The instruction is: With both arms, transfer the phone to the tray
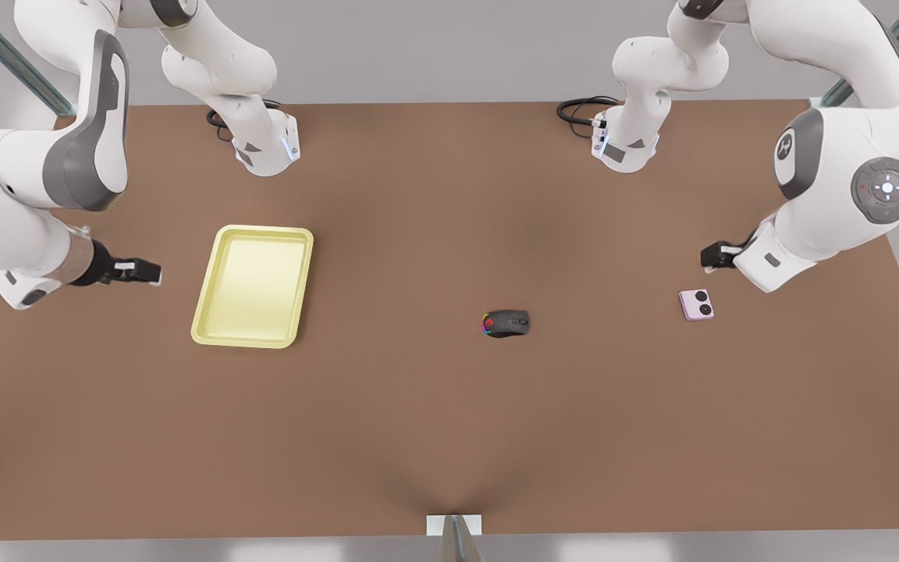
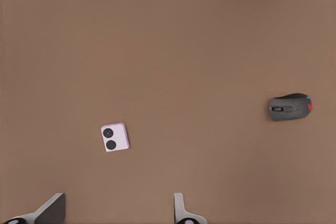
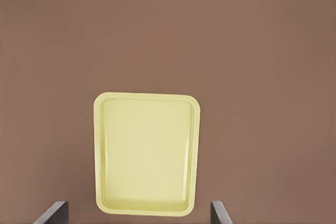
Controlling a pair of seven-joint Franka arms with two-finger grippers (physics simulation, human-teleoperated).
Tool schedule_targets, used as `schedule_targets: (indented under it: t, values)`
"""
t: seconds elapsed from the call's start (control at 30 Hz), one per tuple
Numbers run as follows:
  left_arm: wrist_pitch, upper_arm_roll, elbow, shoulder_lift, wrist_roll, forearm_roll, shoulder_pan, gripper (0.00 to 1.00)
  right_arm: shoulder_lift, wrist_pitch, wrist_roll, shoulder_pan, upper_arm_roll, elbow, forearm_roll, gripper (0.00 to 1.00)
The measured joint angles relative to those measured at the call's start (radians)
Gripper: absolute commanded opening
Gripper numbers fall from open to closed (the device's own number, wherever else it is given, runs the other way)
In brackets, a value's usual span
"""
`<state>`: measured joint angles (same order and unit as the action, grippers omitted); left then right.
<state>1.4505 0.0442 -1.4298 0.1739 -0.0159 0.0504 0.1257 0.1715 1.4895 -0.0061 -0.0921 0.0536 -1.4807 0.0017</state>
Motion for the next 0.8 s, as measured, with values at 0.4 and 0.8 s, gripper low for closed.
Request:
schedule_targets:
  t: [0.4,0.8]
  values:
    - [0.536,0.007,-0.699,0.103,0.011,-0.006,-0.212,1.0,0.006,0.038,-0.001,0.0,0.0,0.001,0.002,1.0]
    - [0.94,0.052,-0.803,0.199,0.01,-0.08,-0.236,1.0,0.009,0.046,-0.002,0.001,0.0,0.002,0.002,1.0]
